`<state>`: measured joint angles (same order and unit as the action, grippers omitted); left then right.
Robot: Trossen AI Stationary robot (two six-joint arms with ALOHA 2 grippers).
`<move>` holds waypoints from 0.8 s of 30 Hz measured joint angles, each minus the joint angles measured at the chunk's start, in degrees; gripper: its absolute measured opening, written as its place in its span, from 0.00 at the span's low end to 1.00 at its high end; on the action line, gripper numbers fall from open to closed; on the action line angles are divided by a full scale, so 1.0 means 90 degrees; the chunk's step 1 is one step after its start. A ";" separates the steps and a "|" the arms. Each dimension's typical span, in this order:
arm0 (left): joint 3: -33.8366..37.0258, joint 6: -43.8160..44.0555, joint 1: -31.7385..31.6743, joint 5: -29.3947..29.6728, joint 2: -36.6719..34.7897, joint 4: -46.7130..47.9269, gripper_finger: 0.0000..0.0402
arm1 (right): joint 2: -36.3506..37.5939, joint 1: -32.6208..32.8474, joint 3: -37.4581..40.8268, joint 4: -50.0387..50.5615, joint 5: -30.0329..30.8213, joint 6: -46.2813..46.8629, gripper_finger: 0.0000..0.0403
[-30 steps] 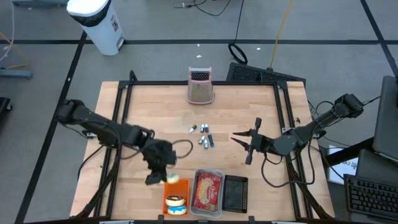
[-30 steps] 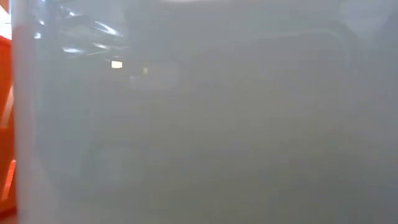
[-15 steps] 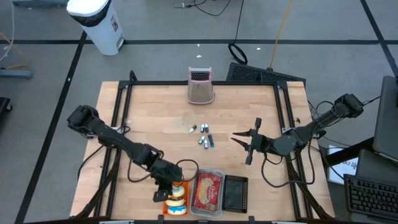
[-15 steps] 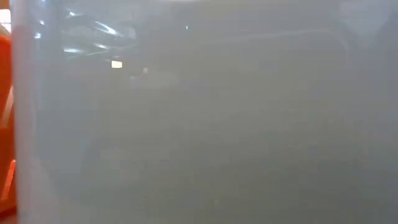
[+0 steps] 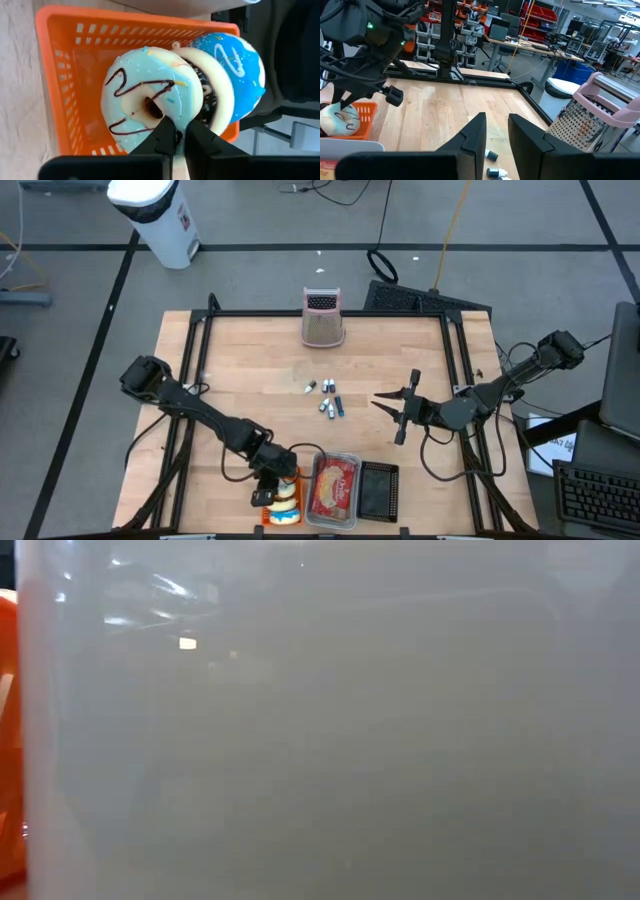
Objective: Pick & Place Food Item
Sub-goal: Put the light blue donut into the orange bin
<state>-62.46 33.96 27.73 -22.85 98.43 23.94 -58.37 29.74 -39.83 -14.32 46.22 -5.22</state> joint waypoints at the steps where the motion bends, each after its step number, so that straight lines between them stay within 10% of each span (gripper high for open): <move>1: 0.0000 -0.0043 0.0000 -0.0006 0.0000 0.0006 0.07 | 0.0000 0.0000 0.0000 0.0000 0.0000 0.0000 0.17; 12: 0.0000 0.0266 -0.0004 -0.0386 -0.0002 -0.0023 0.11 | 0.0000 0.0000 0.0000 -0.0001 0.0000 0.0000 0.17; 24: 0.0000 0.0198 -0.0293 -0.0657 -0.0007 -0.0024 0.45 | 0.0000 0.0000 0.0000 0.0001 0.0000 0.0003 0.17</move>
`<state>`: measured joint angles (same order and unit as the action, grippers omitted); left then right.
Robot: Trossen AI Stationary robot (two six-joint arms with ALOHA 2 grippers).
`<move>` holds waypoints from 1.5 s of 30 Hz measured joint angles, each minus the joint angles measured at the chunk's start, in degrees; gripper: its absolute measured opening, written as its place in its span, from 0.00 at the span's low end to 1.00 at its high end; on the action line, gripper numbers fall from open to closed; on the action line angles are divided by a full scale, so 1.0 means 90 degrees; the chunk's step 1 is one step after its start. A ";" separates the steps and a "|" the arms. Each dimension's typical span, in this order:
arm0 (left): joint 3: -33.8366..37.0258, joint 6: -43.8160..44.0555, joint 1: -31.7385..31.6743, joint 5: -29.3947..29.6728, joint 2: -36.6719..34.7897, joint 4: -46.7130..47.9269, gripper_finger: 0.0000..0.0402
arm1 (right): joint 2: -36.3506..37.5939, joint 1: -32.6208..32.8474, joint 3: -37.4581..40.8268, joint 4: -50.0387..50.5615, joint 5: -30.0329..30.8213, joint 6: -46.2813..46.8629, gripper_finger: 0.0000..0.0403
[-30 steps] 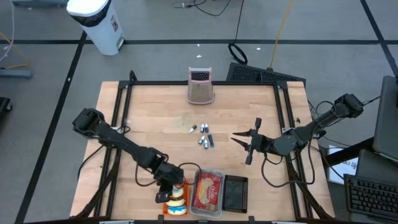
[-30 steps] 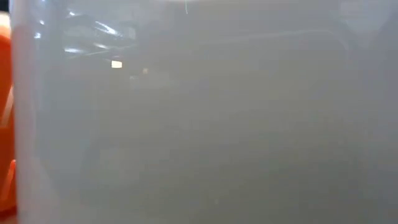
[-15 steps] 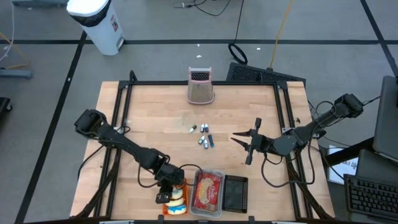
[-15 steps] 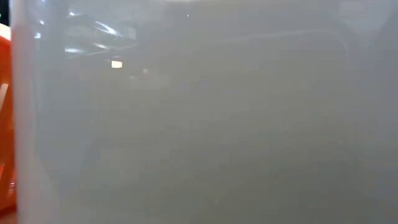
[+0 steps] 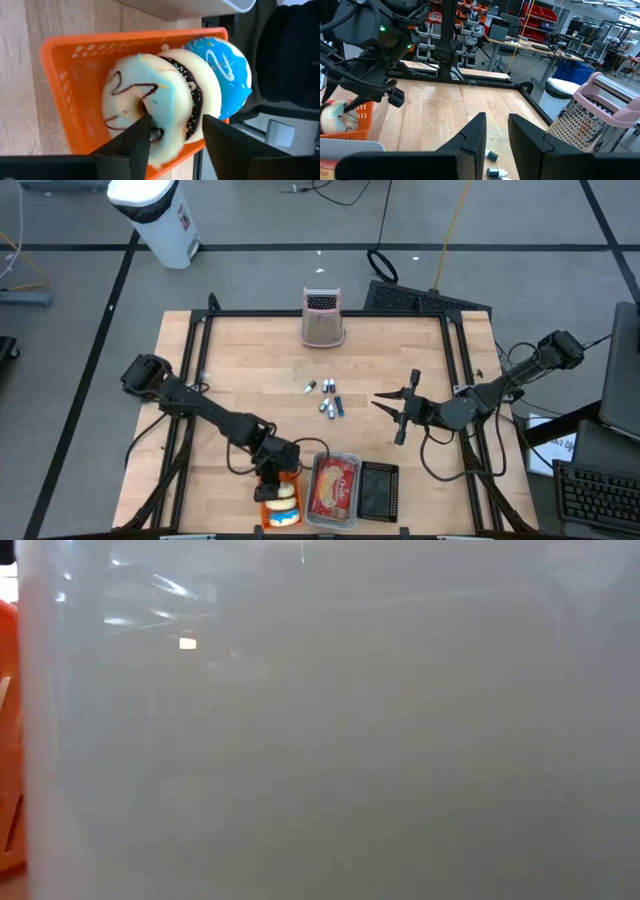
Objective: Pick & Place Food Item
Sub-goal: Put the light blue donut into the orange bin, then put the blue food coloring bottle into the black bin
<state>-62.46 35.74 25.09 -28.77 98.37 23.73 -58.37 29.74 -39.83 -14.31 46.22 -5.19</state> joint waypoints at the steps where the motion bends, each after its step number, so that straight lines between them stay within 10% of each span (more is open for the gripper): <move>1: 0.0000 -0.0001 -0.0053 -0.0023 -0.0002 0.0001 0.47 | 0.0000 0.0000 0.0000 -0.0002 0.0000 -0.0002 0.17; 11: 0.0005 -0.0556 -0.0387 0.0176 -0.0385 0.0067 0.57 | 0.0000 0.0000 0.0000 0.0002 0.0000 0.0000 0.17; 22: 0.0047 -0.2430 -0.0133 0.3073 -0.2763 0.0142 0.53 | 0.0002 -0.0060 0.0598 -0.0773 0.0008 0.0491 0.17; 28: 0.1042 -0.3127 -0.0470 0.3233 -0.3707 -0.0649 0.52 | -0.0521 -0.0543 0.0622 -0.0950 -0.0031 0.1372 0.18; 45: 0.3402 -0.3364 -0.2680 0.3200 -0.4283 -0.2806 0.52 | -0.4078 -0.2711 -0.2237 0.2297 -0.3364 0.3126 0.57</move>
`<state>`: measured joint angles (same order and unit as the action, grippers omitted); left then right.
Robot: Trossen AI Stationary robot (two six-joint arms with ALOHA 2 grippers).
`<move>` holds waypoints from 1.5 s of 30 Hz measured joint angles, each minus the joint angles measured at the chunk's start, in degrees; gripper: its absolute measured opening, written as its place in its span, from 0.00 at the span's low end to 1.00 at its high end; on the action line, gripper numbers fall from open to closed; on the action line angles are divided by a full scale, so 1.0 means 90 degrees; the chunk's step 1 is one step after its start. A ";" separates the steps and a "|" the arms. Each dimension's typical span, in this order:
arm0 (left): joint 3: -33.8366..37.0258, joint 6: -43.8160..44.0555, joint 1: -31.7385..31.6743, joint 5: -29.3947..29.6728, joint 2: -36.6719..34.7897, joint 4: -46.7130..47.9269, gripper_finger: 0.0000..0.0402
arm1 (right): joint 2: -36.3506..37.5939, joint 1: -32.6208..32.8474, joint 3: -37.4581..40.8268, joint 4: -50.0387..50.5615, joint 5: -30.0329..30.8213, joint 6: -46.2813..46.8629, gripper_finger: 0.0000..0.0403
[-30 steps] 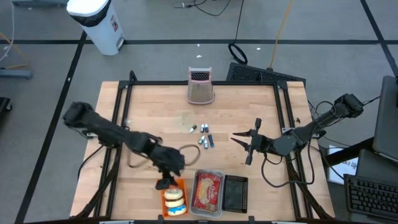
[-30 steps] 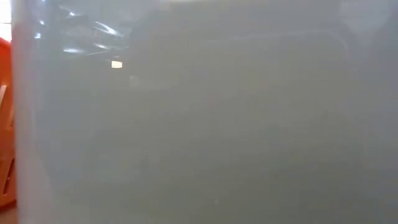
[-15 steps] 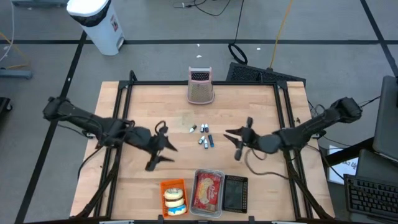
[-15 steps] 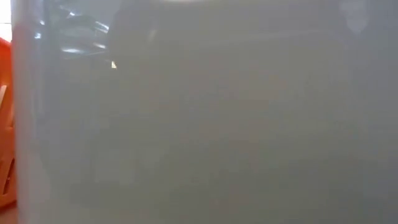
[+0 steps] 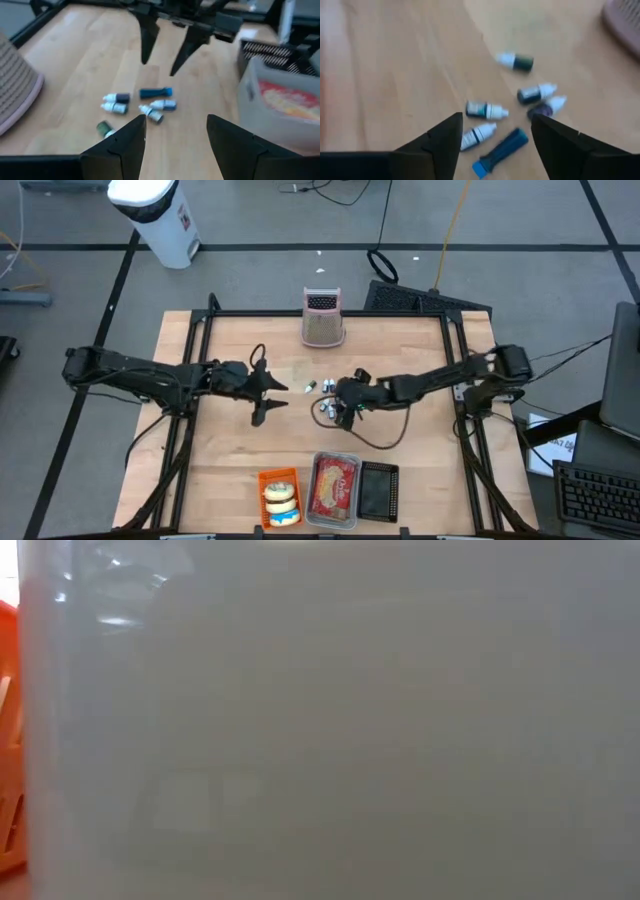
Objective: Pick & Place Food Item
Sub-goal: Put the blue food coloring bottle into the black bin
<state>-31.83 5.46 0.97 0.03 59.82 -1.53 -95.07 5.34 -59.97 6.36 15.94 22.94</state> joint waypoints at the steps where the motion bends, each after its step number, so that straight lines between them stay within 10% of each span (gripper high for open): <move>1: 0.0005 -0.0059 -0.0045 0.0001 0.0046 0.0028 0.52 | -0.0154 -0.0023 -0.0120 0.0227 -0.0042 0.0051 0.57; 33: 0.0000 -0.1150 -0.0451 -0.0022 0.1731 -0.0727 0.52 | -0.0990 -0.0342 0.0051 0.0270 -0.0619 0.1037 0.43; 45: -0.0004 -0.1009 -0.0449 -0.0675 0.1722 -0.0875 0.52 | -0.0946 -0.0389 0.0740 -0.0191 -0.0214 0.0688 0.22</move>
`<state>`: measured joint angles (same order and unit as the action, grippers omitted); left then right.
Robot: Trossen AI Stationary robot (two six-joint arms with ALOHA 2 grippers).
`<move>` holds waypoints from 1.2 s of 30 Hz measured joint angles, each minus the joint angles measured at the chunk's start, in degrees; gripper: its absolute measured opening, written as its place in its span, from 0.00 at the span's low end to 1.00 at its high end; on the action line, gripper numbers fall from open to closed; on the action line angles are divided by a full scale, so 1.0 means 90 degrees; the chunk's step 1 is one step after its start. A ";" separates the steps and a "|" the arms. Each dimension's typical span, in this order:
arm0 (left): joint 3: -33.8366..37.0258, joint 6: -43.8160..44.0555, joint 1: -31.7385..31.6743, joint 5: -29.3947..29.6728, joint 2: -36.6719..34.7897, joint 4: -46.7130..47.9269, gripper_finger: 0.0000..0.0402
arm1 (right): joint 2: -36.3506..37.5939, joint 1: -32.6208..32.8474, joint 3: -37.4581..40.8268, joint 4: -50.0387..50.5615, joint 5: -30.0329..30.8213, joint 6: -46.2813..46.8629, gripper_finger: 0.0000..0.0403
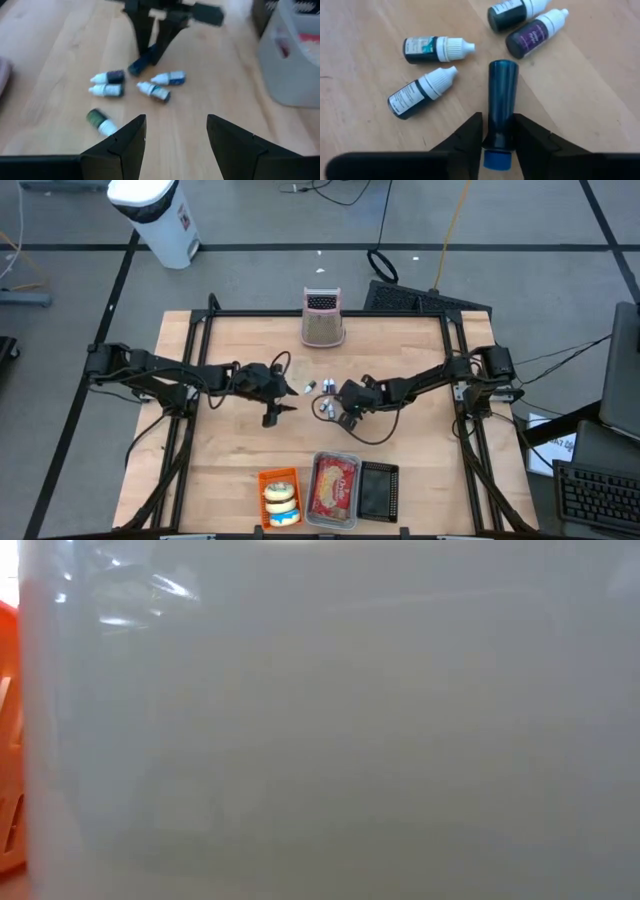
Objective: Pick & Place Food Item
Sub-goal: Put the blue food coloring bottle into the black bin
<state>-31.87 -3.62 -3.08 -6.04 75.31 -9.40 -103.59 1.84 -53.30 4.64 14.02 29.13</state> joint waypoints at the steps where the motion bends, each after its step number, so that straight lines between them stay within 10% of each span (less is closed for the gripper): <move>1: 0.0000 0.0012 0.0005 -0.0039 0.0000 -0.0048 0.52 | 0.0000 -0.0002 0.0053 -0.0085 -0.0014 -0.0110 0.20; 17: -0.0005 0.0997 -0.0002 0.0010 -0.0003 -0.0983 0.52 | 0.1714 0.0401 0.0347 0.0177 -0.0078 -0.2362 0.12; 28: -0.0005 0.1285 -0.0002 0.0014 -0.0003 -0.1396 0.52 | 0.3900 0.2261 0.1393 0.0000 -0.0094 -0.1531 0.12; 36: -0.0005 0.1645 -0.0002 0.0023 -0.0003 -0.1756 0.52 | 0.3717 0.3623 0.1396 -0.0015 -0.0424 -0.0265 0.12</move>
<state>-31.92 11.19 -3.09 -5.84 75.29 -25.20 -70.14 34.44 -40.74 4.51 10.20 26.75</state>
